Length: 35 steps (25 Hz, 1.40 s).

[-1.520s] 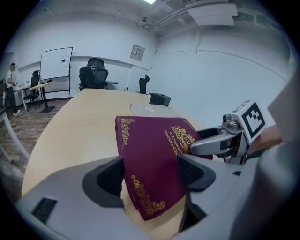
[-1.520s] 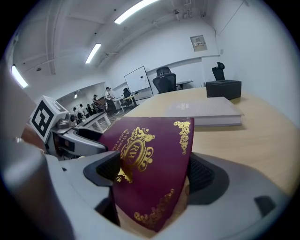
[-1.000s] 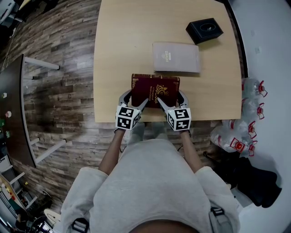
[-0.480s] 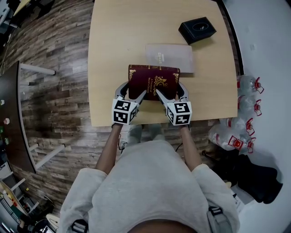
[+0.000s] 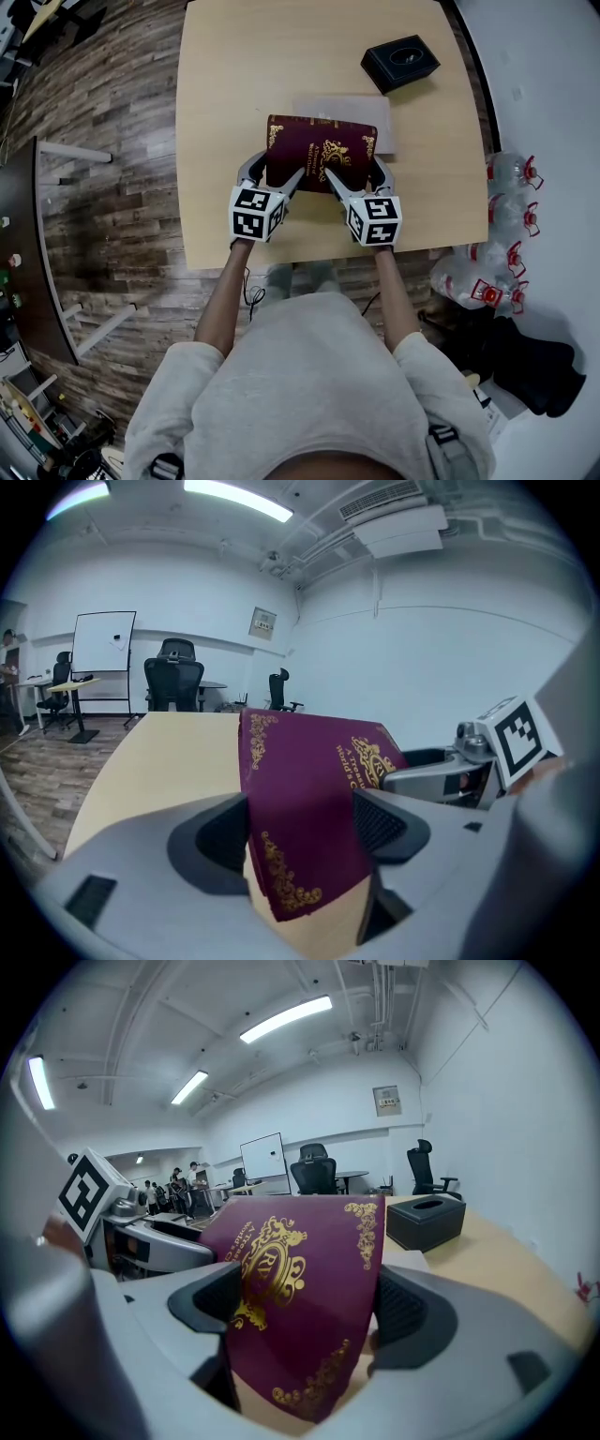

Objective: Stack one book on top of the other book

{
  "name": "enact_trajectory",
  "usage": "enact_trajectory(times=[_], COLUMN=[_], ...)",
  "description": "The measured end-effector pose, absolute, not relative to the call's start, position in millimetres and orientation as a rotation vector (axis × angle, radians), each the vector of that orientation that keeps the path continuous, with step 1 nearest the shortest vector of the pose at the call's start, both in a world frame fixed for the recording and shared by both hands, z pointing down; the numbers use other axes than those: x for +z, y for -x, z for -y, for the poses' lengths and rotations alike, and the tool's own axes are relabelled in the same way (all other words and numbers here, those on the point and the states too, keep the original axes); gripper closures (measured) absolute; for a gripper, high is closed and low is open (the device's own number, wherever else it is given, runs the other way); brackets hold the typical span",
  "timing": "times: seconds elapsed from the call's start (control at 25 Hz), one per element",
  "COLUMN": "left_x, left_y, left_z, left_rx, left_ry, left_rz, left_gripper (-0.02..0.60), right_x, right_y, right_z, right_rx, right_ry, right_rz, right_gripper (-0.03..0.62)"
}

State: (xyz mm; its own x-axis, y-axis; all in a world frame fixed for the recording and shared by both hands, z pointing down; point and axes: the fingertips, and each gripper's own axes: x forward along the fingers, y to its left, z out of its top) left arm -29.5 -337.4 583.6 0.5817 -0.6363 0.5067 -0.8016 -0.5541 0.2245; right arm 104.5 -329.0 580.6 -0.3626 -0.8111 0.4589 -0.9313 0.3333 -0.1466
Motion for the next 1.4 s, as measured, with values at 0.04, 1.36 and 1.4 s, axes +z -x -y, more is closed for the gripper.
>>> enact_trajectory(times=[0.04,1.36,1.4], left_x=[581.5,597.3,600.8], left_y=[27.2,-13.0,-14.8], left_z=[342.2,437.2,437.8], left_rx=[0.512,0.555,0.563], left_ry=[-2.386,-2.380,-2.374], left_rz=[1.151,1.072,1.067], left_gripper=[0.232,0.236,0.236], right_x=[578.6,595.0,598.7], right_y=[-106.9,-146.9,-148.6], right_z=[333.0,418.4,418.9], right_rx=[0.557,0.636,0.648], right_ry=[-1.566,-1.638,-1.636], right_rz=[2.299,2.211,2.205], right_gripper=[0.163,0.163,0.163])
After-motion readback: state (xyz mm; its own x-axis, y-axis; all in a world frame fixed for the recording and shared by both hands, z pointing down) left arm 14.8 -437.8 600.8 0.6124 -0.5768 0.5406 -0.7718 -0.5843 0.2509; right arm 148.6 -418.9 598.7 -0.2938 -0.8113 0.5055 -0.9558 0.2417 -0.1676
